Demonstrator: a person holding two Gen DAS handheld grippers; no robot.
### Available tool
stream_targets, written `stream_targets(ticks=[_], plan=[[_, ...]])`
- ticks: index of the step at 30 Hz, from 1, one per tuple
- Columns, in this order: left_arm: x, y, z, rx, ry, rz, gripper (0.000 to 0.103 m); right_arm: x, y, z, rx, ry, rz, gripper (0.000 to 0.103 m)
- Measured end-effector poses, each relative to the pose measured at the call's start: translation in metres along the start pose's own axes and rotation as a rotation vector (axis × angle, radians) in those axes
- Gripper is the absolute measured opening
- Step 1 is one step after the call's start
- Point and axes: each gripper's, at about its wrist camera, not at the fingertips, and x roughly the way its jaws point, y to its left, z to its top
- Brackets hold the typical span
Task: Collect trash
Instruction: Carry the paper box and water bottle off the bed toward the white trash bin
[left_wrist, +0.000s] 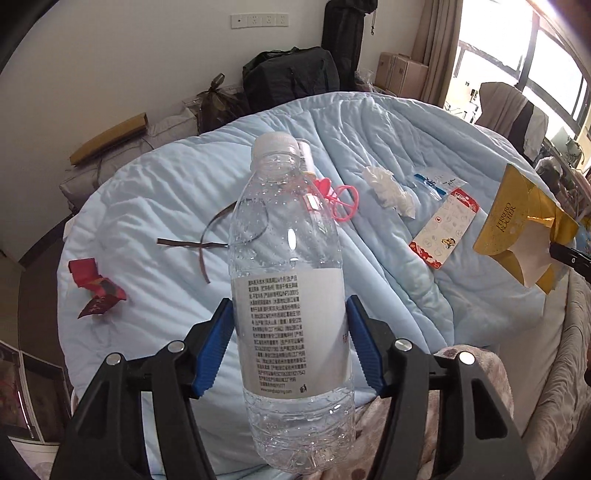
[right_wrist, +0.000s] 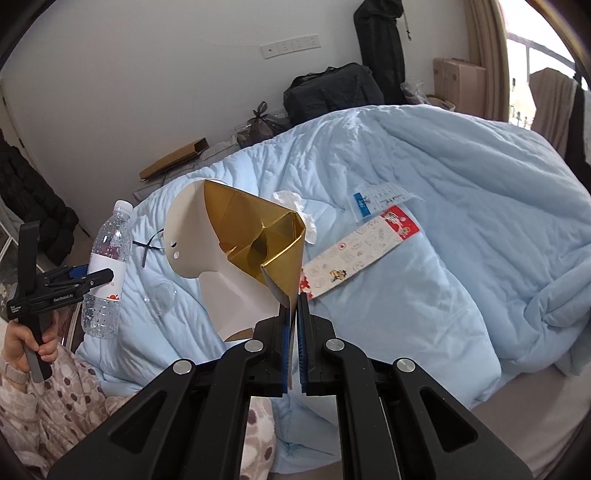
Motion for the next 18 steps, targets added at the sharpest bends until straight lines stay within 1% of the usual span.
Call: stream_targets(ticks=[3, 6, 13, 18], plan=[[-0.024, 0.035, -0.011, -0.047, -0.033, 0.035, 0.061, 0.004, 0.039, 0.015, -0.084, -0.006, 0.047, 0.003], [-0.048, 0.077, -0.023, -0.111, -0.069, 0.067, 0.061, 0.013, 0.087, 0.027, -0.167, -0.007, 0.101, 0.003], [-0.109, 0.192, -0.068, -0.249, -0.138, 0.169, 0.062, 0.045, 0.217, 0.047, -0.334, 0.001, 0.252, 0.003], [-0.15, 0.274, -0.103, -0.325, -0.175, 0.232, 0.062, 0.066, 0.314, 0.055, -0.444, 0.027, 0.33, 0.003]])
